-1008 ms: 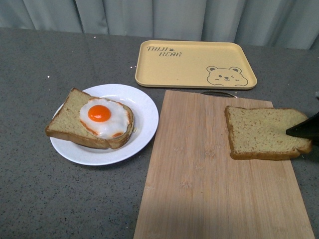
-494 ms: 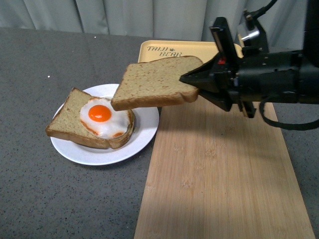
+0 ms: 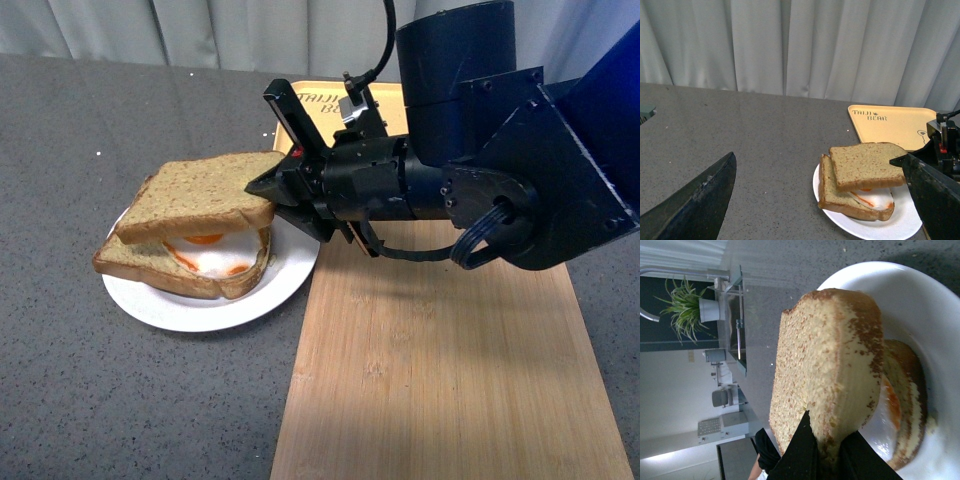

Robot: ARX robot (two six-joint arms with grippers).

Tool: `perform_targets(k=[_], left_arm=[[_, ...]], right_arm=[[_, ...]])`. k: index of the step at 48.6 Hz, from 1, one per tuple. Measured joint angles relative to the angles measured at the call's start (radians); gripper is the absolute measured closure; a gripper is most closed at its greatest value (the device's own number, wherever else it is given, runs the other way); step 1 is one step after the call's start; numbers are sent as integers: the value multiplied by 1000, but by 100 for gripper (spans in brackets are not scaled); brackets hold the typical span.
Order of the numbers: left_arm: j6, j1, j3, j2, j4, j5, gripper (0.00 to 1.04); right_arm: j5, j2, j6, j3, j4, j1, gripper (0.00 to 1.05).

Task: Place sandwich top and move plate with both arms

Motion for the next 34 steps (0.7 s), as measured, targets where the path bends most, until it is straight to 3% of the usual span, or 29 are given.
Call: perform_targets(k=[11, 21, 25, 28, 34], left_arm=[[0, 0, 0, 0, 0, 0, 7], [0, 0, 0, 0, 0, 0, 7], [0, 0, 0, 0, 0, 0, 7], [0, 0, 0, 0, 0, 0, 7], [0, 0, 0, 0, 0, 0, 7]], right_arm=[[31, 40, -13, 51, -76, 24, 101], [119, -16, -94, -4, -135, 26, 72], [177, -89, -153, -72, -140, 13, 56], [261, -172, -237, -135, -168, -10, 42], [428, -273, -395, -198, -248, -45, 25]])
